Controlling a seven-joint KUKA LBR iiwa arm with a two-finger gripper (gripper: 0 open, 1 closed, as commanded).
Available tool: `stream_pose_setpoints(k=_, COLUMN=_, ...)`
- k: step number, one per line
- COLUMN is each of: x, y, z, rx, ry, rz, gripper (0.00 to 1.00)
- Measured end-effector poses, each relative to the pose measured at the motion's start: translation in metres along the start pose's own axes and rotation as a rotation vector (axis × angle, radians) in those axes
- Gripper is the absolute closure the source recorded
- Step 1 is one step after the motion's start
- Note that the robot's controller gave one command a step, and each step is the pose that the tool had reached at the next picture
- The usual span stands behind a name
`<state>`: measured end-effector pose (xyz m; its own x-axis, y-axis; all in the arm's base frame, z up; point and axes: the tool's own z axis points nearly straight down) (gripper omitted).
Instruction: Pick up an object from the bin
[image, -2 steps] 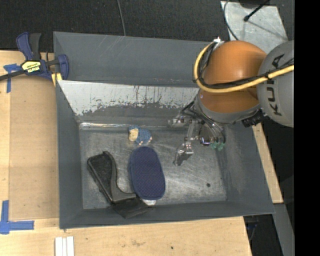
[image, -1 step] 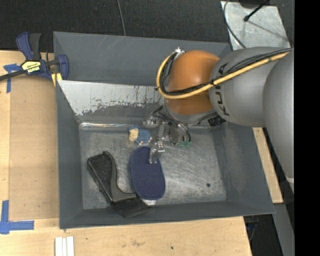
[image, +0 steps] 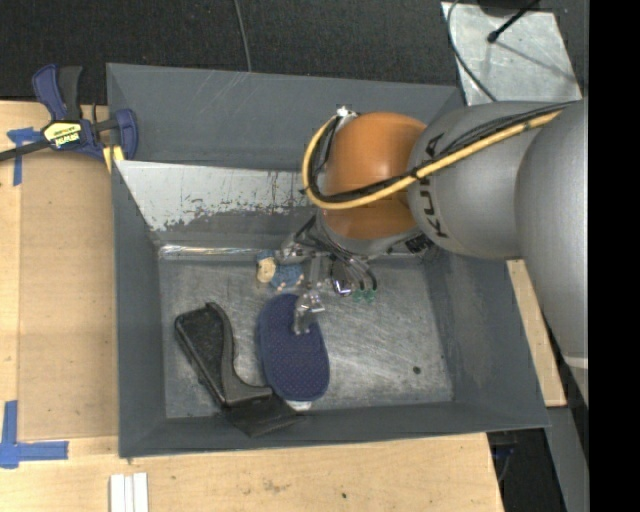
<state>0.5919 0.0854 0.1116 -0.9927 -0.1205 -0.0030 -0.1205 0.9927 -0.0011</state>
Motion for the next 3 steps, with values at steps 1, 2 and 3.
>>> stream_pose_setpoints(k=1, x=-0.007, y=0.007, z=0.016, rx=0.004, ry=-0.012, rz=-0.183, gripper=0.00)
stream_pose_setpoints(k=2, x=-0.014, y=0.010, z=0.012, rx=-0.001, ry=-0.047, rz=-0.182, gripper=1.00)
stream_pose_setpoints(k=3, x=-0.026, y=0.007, z=-0.109, rx=0.000, ry=-0.008, rz=-0.491, gripper=1.00)
